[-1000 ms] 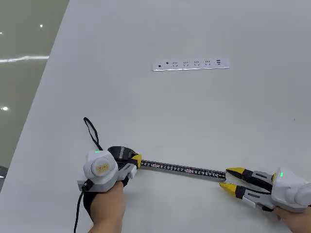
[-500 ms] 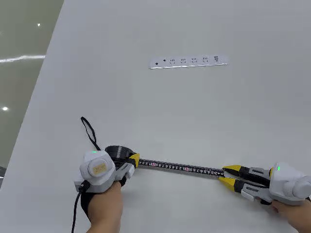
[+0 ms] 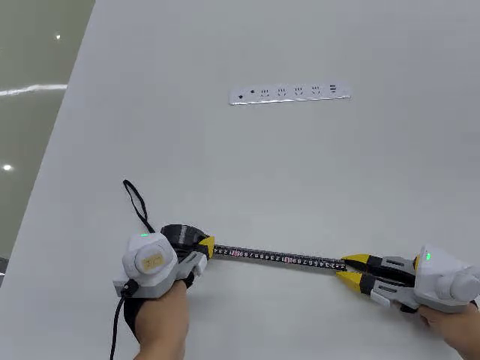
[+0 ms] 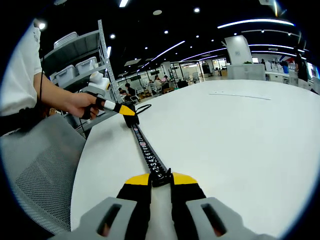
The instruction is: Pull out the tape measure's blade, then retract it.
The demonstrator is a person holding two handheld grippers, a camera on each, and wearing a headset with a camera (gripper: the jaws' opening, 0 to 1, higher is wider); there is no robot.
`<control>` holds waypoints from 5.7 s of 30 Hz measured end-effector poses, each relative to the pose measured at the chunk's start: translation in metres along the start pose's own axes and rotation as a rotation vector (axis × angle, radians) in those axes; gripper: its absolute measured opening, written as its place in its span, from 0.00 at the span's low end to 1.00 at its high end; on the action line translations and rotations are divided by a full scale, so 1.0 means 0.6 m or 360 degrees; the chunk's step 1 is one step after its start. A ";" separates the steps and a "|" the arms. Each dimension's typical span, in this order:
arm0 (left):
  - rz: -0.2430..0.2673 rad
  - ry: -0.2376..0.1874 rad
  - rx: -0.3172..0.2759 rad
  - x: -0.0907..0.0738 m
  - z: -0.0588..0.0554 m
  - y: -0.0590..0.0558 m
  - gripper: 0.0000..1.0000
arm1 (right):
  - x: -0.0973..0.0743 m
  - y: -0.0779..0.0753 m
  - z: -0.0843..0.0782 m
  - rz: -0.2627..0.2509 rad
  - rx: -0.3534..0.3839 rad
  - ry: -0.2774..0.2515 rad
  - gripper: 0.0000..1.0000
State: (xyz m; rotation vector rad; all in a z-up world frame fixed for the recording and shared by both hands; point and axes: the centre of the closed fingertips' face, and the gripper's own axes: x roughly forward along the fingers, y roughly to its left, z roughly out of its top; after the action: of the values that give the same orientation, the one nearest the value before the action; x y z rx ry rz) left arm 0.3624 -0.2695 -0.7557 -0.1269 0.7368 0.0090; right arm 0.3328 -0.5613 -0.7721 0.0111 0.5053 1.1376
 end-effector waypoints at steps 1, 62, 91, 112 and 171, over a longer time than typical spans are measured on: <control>0.0001 0.0001 0.0001 0.000 0.000 0.000 0.63 | 0.000 0.000 0.000 -0.0002 -0.0001 -0.0003 0.13; 0.0003 0.0034 -0.0001 0.001 -0.002 0.001 0.62 | 0.091 0.037 0.024 0.0083 -0.0061 0.0010 0.13; 0.0002 0.0038 -0.0007 0.002 -0.002 0.001 0.62 | 0.146 0.060 0.039 0.0142 -0.0087 0.0017 0.13; 0.0001 0.0035 -0.0010 0.002 -0.002 0.001 0.62 | 0.179 0.074 0.047 0.0173 -0.0083 0.0020 0.13; -0.0007 0.0034 -0.0020 0.002 -0.003 0.001 0.62 | 0.250 0.100 0.070 0.0238 -0.0088 0.0035 0.13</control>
State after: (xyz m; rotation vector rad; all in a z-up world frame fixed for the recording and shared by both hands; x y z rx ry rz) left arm 0.3621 -0.2694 -0.7579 -0.1411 0.7576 0.0080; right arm 0.3454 -0.3946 -0.7759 -0.0119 0.4985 1.2989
